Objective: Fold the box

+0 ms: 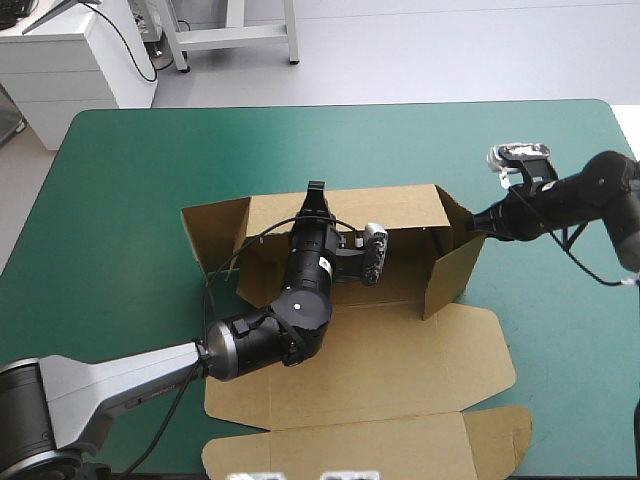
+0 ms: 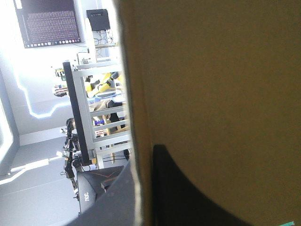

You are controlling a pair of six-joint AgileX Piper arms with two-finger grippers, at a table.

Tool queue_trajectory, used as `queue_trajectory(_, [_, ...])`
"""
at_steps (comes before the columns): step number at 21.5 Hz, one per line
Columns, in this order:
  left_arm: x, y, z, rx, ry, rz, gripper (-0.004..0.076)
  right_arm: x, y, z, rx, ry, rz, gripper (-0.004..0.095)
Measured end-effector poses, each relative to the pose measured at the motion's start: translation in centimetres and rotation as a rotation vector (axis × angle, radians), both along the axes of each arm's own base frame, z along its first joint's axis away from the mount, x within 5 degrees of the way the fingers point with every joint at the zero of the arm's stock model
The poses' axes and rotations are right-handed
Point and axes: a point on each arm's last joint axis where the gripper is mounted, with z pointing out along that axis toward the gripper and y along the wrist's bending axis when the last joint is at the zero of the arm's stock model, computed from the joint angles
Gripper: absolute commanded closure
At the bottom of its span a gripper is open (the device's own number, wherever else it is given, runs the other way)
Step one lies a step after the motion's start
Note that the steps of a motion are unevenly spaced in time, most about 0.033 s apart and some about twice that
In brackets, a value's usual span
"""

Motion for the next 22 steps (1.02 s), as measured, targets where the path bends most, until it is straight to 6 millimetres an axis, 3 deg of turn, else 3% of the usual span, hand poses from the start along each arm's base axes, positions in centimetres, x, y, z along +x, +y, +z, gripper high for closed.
queue_trajectory(5, [0.0,0.0,0.0,0.0,0.0,-0.001,0.0731,-2.5,0.3,-2.5,0.018,-0.108,-0.012,0.0911])
queue_trajectory(7, [0.0,0.0,0.0,0.0,0.0,-0.001,0.0731,-3.1,0.4,-3.5,0.01,-0.146,0.005,0.0844])
queue_trajectory(9, [0.0,0.0,0.0,0.0,0.0,-0.001,0.0731,-3.4,0.5,-3.8,-0.001,-0.147,0.054,0.0685])
queue_trajectory(12, [0.0,0.0,0.0,0.0,-0.001,-0.001,0.0731,-3.7,0.7,-3.9,-0.029,-0.154,0.15,0.0303])
queue_trajectory(13, [0.0,0.0,0.0,0.0,-0.001,-0.001,0.0731,-3.8,0.8,-3.9,-0.037,-0.169,0.189,0.0241])
queue_trajectory(22, [0.0,0.0,0.0,0.0,-0.001,-0.001,0.0731,-4.5,1.7,-3.7,-0.037,-0.234,0.422,0.0222])
